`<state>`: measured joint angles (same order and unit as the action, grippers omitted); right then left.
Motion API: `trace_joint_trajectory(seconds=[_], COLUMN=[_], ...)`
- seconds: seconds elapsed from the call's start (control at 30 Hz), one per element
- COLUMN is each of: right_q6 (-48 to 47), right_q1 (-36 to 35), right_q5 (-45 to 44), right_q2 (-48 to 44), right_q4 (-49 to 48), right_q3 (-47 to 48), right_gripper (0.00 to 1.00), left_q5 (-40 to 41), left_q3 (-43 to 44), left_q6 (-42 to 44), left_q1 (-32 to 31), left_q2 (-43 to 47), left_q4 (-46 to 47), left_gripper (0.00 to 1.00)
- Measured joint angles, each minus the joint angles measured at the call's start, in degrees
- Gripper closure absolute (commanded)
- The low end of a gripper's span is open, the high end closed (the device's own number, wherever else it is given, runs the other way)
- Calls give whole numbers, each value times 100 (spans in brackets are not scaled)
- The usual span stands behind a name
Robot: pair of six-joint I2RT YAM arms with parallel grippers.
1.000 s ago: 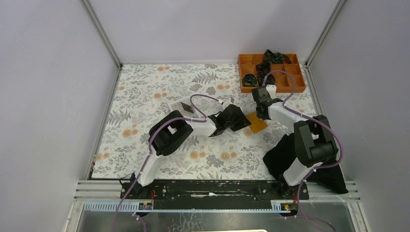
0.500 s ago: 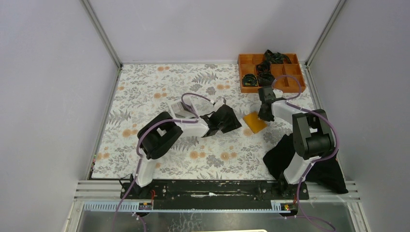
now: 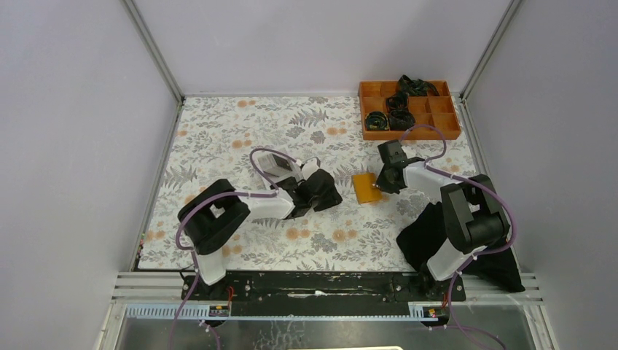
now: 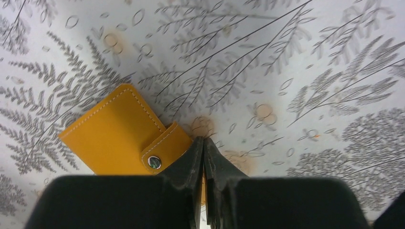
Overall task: Put the credit cards into the card holder
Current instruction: Adjust the card holder at the center of the board.
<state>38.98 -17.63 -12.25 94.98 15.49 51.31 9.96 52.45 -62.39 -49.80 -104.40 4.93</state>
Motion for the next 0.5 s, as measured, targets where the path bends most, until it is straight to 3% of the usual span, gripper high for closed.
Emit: trace_joint_trajectory(seconds=[0.5], right_q6=[184], right_q1=[-542], right_q5=[142], right_q2=[345], right_q4=[203], right_q3=[439], right_gripper=[89], left_q5=[251], left_q3=[-597], left_q6=[-96], left_q1=[-85], left_q2=[557], left_q4=[-160], left_gripper=[45])
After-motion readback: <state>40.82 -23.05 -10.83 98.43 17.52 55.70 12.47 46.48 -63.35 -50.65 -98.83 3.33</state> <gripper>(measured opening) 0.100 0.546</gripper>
